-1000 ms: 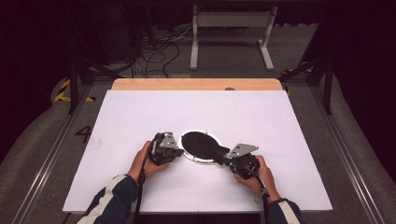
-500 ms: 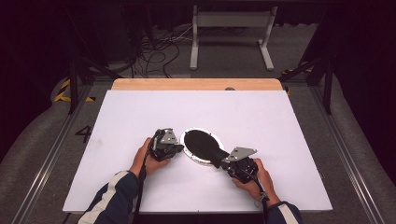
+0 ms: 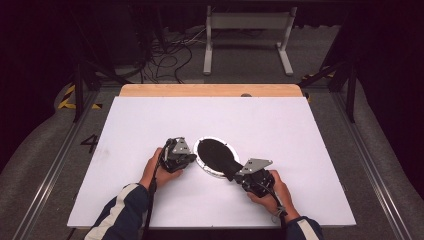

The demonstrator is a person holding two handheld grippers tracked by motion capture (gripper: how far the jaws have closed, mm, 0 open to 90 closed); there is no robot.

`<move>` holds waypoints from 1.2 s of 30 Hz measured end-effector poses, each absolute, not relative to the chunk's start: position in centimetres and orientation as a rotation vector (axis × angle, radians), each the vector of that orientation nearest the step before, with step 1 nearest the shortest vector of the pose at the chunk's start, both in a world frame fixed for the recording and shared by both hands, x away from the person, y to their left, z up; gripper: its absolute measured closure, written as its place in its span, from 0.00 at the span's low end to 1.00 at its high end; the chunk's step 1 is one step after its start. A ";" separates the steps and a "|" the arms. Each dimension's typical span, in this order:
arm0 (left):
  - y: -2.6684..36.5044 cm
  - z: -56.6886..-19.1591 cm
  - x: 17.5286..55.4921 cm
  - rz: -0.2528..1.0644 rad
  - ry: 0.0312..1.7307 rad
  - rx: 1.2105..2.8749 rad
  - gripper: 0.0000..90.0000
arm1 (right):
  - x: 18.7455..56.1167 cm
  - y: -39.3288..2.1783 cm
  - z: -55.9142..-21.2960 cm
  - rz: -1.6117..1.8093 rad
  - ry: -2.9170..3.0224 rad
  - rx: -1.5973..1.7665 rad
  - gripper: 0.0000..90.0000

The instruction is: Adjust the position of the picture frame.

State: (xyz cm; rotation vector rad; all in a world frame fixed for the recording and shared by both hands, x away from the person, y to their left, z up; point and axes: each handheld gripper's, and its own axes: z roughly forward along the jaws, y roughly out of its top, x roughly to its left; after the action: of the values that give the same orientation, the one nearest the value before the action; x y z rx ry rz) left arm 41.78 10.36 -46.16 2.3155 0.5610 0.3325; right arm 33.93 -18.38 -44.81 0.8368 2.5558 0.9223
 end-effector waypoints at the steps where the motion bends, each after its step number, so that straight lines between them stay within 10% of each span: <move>1: 10.4 -46.1 41.8 0.330 0.562 2.315 0.99 | 33.9 -18.5 -44.6 0.923 2.549 0.834 0.96; 36: 8.4 -46.1 39.4 0.269 0.420 2.338 1.00 | 36.0 -21.3 -45.4 0.957 2.421 0.919 1.00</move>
State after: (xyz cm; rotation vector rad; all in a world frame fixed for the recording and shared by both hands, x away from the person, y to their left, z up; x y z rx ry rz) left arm 39.41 8.37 -46.13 2.3385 0.4198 0.2689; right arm 36.03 -21.29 -45.42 0.9189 2.4211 0.9573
